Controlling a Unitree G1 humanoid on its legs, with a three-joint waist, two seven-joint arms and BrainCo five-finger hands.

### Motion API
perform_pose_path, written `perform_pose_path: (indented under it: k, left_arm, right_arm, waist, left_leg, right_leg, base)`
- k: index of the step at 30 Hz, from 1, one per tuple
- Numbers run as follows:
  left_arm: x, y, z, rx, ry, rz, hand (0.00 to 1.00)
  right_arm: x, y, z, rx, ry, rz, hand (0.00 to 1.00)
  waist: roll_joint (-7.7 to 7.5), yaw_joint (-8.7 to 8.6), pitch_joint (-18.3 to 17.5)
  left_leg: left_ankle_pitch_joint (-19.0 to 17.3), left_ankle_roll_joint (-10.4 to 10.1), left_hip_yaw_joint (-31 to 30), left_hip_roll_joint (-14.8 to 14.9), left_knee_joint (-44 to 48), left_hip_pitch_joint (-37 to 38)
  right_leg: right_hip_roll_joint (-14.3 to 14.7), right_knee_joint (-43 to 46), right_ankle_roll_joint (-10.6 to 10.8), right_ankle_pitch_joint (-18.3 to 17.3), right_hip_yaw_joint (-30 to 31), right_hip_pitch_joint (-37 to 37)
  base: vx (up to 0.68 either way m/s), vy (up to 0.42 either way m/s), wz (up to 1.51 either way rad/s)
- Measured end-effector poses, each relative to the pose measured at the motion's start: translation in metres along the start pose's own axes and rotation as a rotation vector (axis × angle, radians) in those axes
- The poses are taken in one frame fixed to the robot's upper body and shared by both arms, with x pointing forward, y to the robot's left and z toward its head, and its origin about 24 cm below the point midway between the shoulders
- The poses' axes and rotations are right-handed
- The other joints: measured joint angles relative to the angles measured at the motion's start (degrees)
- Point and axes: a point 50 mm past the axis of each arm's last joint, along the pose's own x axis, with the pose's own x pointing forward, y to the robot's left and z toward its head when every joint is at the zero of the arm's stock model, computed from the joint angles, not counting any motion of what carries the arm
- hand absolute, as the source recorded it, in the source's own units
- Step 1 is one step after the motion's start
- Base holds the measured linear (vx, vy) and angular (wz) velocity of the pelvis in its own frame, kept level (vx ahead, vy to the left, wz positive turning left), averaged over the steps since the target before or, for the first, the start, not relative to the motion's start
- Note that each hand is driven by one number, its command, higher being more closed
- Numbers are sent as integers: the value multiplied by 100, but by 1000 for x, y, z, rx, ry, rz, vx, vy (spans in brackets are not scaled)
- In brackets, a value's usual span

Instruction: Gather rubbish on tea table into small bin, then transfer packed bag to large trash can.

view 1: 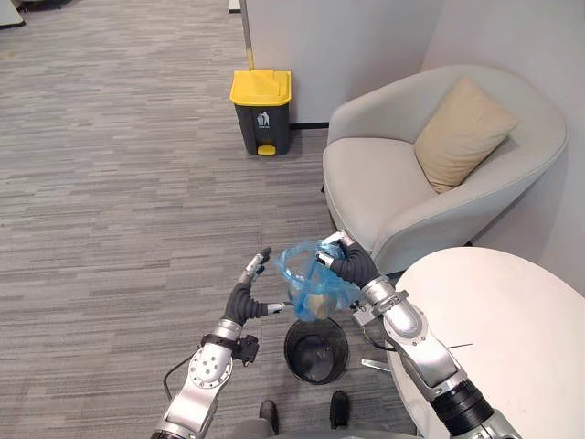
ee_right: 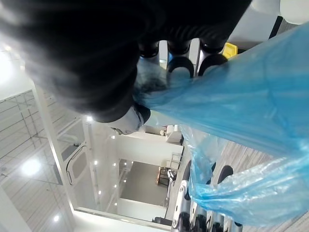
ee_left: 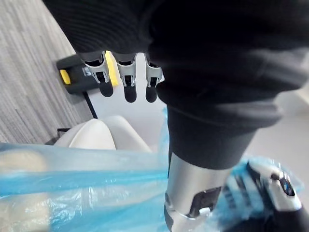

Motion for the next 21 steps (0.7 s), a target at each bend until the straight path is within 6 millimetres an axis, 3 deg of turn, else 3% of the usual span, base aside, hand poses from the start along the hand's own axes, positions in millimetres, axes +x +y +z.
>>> perform_pose_path:
  k: [6, 11, 21]
  left_arm:
    - [15, -3, 12, 193, -88, -146, 0]
    - [16, -12, 10, 224, -90, -205, 0]
    - [23, -24, 5, 235, -75, -247, 0]
  right_arm:
    - [9, 2, 8, -6, -31, 114, 100]
    - [17, 0, 17, -4, -65, 144, 100]
    - [32, 13, 31, 35, -125, 227, 100]
  waist:
    - [-7, -15, -7]
    - [-10, -18, -45]
    - [-37, -21, -206]
  left_leg:
    - [2, 2, 21, -8, -7, 21]
    - [3, 3, 28, -12, -19, 21]
    - [49, 53, 31, -51, -112, 73]
  right_leg:
    - [-11, -10, 4, 34, 67, 1]
    - [-12, -14, 6, 50, 112, -9]
    - [-10, -18, 33, 75, 150, -16]
  base:
    - [-26, 19, -6]
    - [-18, 14, -6]
    - [-11, 11, -1]
